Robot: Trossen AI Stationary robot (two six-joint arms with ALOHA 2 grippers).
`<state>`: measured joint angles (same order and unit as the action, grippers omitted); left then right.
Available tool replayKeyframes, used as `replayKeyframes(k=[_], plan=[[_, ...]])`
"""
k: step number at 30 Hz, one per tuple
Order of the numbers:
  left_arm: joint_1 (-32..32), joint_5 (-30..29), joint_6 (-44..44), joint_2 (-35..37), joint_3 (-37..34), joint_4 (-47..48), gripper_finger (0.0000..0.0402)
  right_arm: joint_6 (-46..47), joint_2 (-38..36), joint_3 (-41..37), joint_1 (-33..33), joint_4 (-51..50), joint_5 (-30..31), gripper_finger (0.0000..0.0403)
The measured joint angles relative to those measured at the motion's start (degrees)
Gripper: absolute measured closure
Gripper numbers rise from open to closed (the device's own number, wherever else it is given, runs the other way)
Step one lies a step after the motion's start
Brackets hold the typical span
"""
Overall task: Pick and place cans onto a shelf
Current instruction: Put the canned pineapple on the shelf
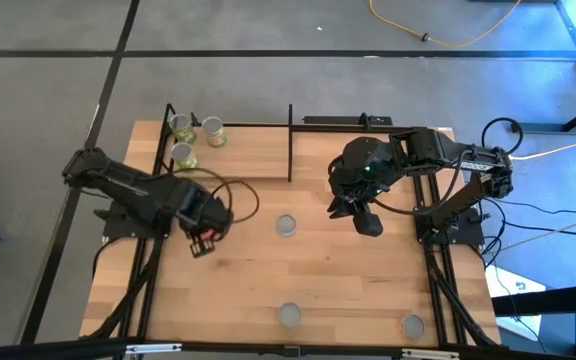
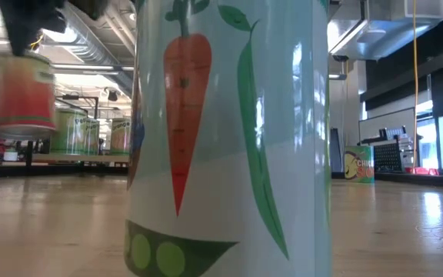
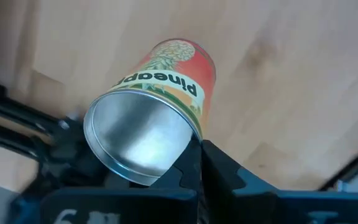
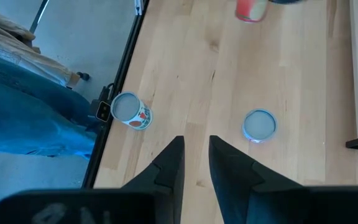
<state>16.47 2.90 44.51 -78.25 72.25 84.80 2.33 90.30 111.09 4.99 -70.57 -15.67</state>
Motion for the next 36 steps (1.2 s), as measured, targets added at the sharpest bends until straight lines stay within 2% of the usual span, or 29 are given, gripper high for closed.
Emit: replayKeyframes(k=[5, 10, 18, 27, 36], plan=[[-7.4, -3.1, -7.7, 0.0, 0.5, 0.6, 0.0401, 0.0, 0.0, 0.0, 0.0, 0.0, 0.0, 0.0327], [-14.8, -7.8, -14.4, -0.3, 5.6, 0.4, 0.0402, 0.0, 0.0, 0.0, 0.0, 0.0, 0.0, 0.0327], [-26.6, -13.9, -19.9, -0.2, 12.1, 0.3, 0.0401, 0.0, 0.0, 0.0, 0.0, 0.0, 0.0, 0.0327], [-37.6, -14.4, -27.1, -6.1, 12.2, 1.5, 0.0401, 0.0, 0.0, 0.0, 0.0, 0.0, 0.1, 0.0327], [-43.0, -14.3, -34.6, -13.4, 12.2, 1.4, 0.0401, 0.0, 0.0, 0.0, 0.0, 0.0, 0.1, 0.0327]])
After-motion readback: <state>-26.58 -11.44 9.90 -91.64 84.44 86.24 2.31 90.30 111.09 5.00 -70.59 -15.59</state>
